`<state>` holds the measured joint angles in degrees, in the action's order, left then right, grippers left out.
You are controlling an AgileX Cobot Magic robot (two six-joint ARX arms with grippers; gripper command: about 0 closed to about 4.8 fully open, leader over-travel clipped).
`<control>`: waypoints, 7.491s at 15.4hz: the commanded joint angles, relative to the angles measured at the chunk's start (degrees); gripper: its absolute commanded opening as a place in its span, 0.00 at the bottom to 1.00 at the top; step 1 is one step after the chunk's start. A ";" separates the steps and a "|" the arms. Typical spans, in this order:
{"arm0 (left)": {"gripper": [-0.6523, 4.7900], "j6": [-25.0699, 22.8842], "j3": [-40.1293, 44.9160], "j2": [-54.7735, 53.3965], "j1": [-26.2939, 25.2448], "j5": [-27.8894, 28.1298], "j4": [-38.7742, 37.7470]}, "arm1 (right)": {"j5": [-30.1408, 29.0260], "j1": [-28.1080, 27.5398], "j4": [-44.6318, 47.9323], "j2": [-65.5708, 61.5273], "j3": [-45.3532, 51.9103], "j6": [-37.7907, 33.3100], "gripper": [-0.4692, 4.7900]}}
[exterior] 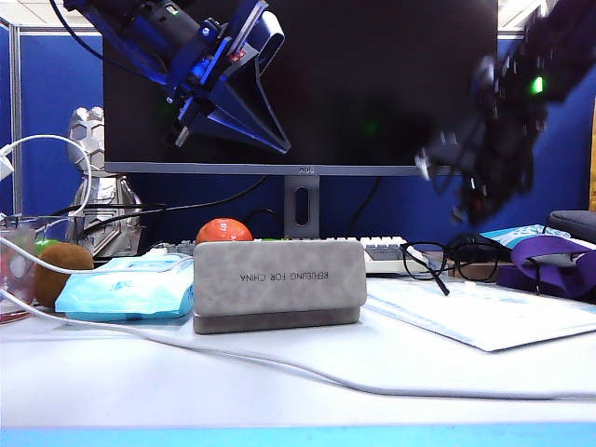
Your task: Pick up the glasses, fold the temples of the glasses, place the glasses into the glasses case, and finally close the glasses case.
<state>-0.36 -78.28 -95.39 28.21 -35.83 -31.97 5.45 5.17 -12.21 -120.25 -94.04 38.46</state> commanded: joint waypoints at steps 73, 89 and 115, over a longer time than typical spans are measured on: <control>0.15 -0.70 -0.24 0.17 0.02 -0.39 4.33 | -18.64 -1.73 -14.29 12.46 -0.57 16.06 0.09; 0.15 0.26 -0.26 1.70 0.04 -0.42 11.54 | -26.77 1.60 -0.79 22.01 -0.57 -16.48 0.09; 0.11 -0.02 -0.26 14.69 0.02 1.42 55.47 | -78.25 4.39 -22.29 30.77 -0.52 -57.75 0.09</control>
<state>-0.49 -78.41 -80.58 28.21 -33.41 23.00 -71.48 9.58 -35.05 -89.89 -94.43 -19.66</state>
